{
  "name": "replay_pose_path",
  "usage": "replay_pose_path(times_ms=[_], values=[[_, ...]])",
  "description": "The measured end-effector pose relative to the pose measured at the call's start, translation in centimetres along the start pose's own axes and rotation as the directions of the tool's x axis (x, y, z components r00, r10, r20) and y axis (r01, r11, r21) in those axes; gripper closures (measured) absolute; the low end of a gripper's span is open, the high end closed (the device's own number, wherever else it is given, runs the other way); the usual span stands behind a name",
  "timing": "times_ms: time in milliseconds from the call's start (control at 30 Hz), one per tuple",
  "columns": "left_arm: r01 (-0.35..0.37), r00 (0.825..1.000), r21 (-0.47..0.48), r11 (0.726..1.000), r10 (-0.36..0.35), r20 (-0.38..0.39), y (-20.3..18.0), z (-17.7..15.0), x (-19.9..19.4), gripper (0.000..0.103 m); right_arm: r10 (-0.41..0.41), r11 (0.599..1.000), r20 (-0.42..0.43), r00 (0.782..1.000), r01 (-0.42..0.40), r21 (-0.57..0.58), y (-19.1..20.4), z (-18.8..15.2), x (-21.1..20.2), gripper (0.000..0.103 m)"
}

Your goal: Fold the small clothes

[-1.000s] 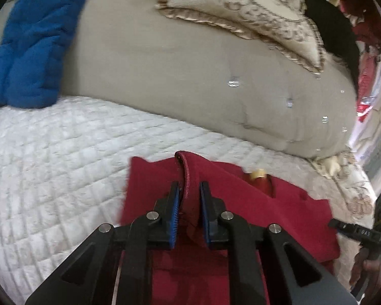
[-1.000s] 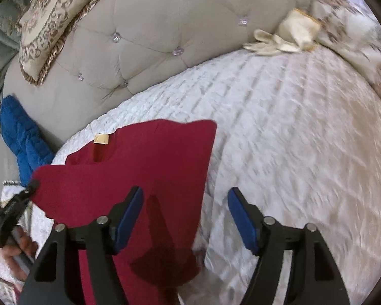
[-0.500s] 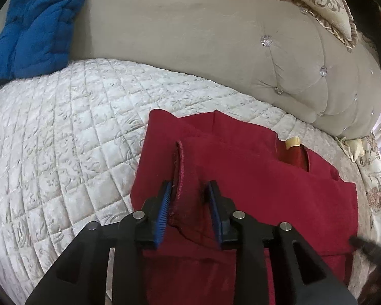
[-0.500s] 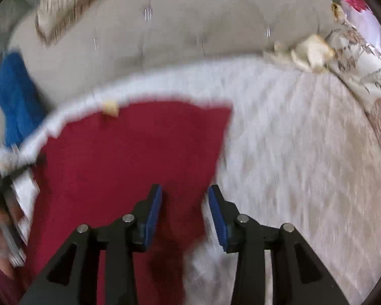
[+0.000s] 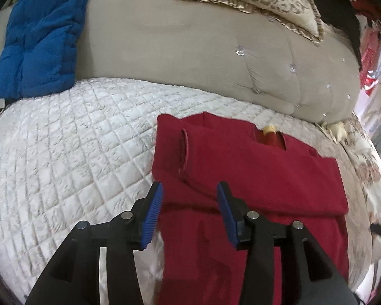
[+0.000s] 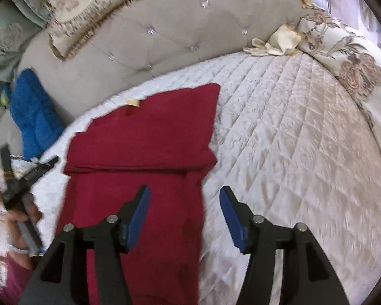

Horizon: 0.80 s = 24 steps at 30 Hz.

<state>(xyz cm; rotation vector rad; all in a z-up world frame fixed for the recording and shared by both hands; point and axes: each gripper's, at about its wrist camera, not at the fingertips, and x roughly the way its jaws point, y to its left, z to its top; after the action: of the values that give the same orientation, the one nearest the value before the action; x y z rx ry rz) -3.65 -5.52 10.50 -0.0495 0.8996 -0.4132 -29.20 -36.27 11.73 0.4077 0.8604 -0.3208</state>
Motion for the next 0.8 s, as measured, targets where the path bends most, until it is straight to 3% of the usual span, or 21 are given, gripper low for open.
replay_pose_path(times_ms=[200,300,600,800], values=[[-0.034,0.998,0.083,0.996,0.03,0.047,-1.5,-1.7,-2.6,0.067,-0.002,0.997,0.061,0.998,0.007,-0.077,1.5,-0.4,-5.8,0.018],[-0.03,0.999,0.087,0.996,0.028,0.019,-2.4,-2.3,-2.9,0.067,-0.01,0.995,0.041,0.999,0.014,-0.102,1.6,-0.7,-6.3,0.018],[-0.097,0.993,0.102,0.99,0.088,0.081,-5.3,-4.0,-6.9,0.067,0.063,0.993,-0.014,0.998,-0.064,-0.097,1.8,-3.4,-5.7,0.018],[-0.142,0.986,0.097,0.985,0.131,0.105,-5.1,-5.9,-9.6,0.067,0.085,0.992,-0.024,0.996,-0.086,-0.092,2.2,-5.4,-5.4,0.018]])
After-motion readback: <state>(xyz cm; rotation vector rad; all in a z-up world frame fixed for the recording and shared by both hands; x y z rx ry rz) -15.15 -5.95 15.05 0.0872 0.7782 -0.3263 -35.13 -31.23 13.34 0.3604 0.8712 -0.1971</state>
